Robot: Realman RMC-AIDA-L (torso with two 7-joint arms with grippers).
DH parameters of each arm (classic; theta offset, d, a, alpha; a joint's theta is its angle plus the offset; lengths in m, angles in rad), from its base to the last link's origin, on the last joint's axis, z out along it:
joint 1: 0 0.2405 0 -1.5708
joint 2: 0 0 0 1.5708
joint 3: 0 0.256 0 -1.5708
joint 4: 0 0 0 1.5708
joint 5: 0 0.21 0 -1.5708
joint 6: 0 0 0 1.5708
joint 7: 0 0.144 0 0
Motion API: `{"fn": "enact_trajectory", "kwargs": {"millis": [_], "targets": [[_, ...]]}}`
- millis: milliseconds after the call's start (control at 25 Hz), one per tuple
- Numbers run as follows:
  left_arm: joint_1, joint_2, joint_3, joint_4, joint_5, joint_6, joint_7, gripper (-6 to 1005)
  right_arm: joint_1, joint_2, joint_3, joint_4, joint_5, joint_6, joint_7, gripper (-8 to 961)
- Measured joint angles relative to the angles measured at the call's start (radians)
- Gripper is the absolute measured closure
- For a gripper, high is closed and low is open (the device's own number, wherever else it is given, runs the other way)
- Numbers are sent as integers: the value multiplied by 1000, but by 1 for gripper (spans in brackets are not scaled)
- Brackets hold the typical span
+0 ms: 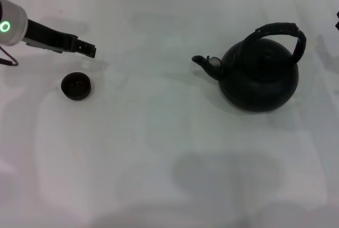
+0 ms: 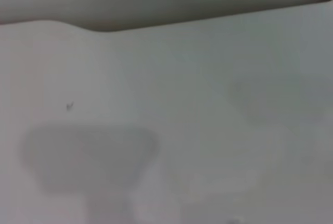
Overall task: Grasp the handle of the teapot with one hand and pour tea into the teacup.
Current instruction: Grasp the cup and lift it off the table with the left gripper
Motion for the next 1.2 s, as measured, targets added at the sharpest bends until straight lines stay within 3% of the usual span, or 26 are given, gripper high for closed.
{"fn": "enact_trajectory", "kwargs": {"millis": [1200], "targets": [[-27,-28,30,-54,80,22,1,117,13,-2,0,11,11,22,0,79]]}}
